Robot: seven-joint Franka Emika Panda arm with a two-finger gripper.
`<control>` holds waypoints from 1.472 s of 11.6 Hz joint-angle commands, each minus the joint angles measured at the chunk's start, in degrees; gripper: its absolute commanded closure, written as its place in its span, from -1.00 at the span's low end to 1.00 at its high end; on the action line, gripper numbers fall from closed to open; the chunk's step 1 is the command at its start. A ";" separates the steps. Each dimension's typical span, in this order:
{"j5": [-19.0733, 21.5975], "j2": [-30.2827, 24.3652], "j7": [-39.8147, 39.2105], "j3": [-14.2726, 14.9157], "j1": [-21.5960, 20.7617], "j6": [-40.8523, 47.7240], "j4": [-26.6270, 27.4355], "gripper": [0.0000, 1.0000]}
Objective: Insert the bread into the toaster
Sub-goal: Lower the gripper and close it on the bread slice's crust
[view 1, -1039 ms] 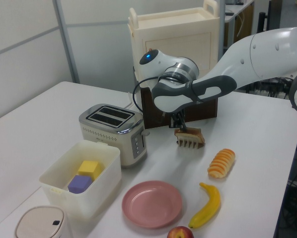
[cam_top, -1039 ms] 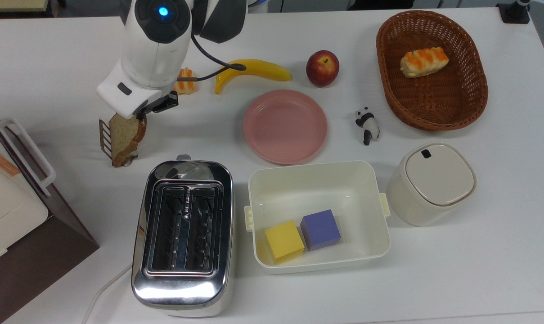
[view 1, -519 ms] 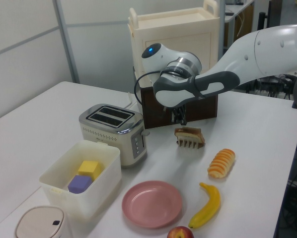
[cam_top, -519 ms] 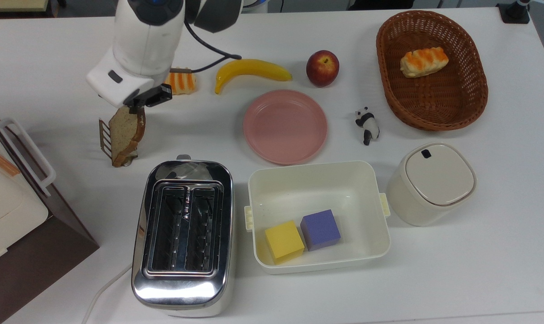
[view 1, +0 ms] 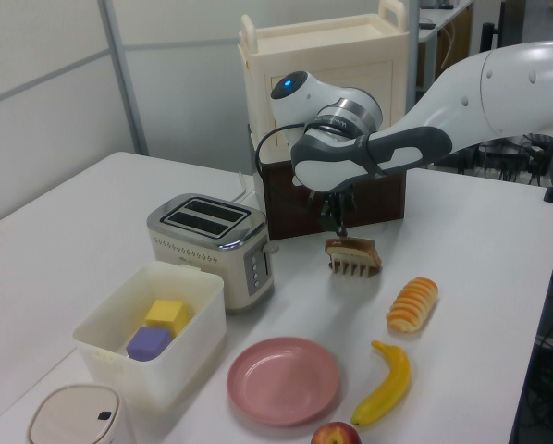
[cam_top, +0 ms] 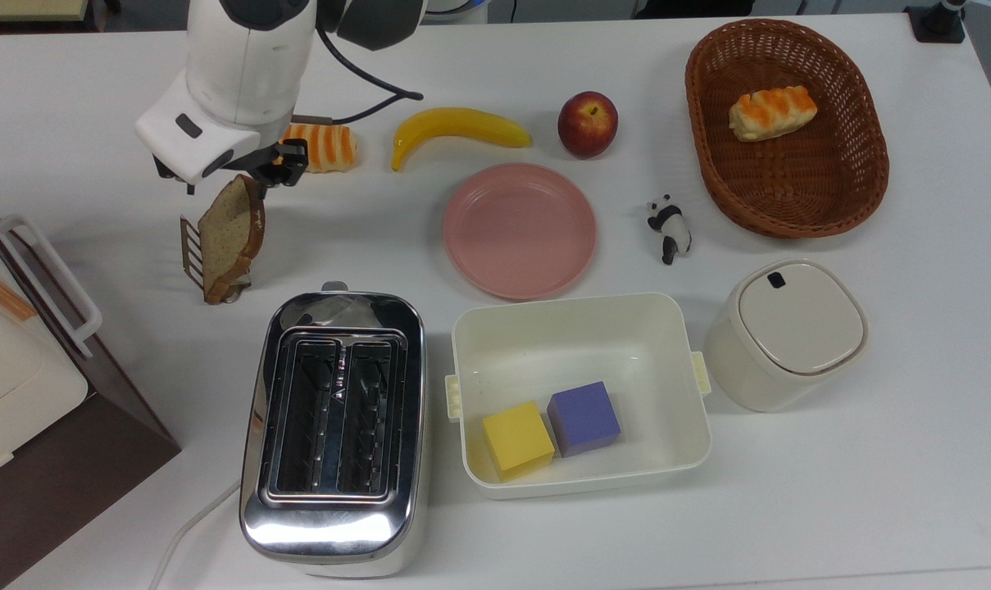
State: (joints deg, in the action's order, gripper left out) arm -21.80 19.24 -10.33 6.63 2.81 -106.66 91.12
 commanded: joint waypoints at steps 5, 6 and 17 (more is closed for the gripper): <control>0.09 2.91 5.06 0.05 -2.90 -2.58 3.28 -0.80; 0.09 2.91 5.06 0.05 -2.64 -2.85 3.28 0.01; 0.62 -1.65 -2.94 1.46 -1.40 -1.97 1.78 1.00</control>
State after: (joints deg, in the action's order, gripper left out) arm -21.73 19.66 -11.75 7.32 1.83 -107.93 92.01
